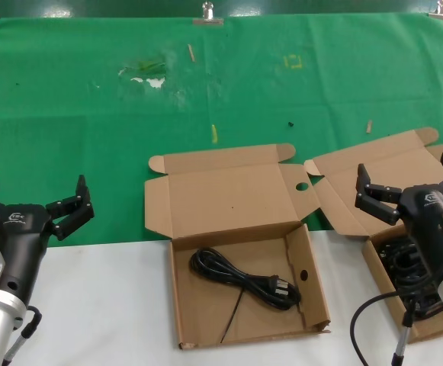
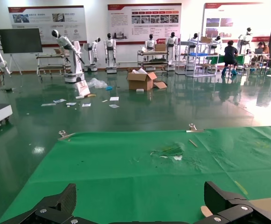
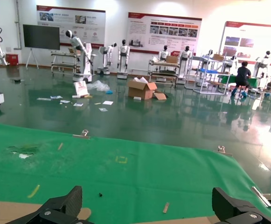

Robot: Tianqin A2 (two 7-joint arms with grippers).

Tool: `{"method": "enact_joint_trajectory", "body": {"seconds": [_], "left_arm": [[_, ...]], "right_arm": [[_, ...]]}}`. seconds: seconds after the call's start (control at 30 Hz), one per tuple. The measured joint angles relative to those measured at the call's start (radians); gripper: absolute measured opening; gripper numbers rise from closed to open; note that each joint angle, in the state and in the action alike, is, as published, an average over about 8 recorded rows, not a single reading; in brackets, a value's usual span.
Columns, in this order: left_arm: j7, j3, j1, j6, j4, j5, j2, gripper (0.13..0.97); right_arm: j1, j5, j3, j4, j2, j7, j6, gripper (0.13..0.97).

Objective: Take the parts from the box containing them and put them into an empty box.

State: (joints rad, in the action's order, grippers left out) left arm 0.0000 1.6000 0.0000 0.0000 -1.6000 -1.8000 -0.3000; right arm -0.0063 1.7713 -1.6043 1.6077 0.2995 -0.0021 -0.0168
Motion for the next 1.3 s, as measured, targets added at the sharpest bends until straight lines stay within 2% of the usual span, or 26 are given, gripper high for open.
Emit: {"method": "enact_joint_trajectory", "body": {"seconds": [1.3], "left_arm": [[0.000, 0.000, 0.000, 0.000, 0.000, 0.000, 0.000, 0.966]], "right_arm": [[0.000, 0.000, 0.000, 0.000, 0.000, 0.000, 0.000, 0.966]]}}
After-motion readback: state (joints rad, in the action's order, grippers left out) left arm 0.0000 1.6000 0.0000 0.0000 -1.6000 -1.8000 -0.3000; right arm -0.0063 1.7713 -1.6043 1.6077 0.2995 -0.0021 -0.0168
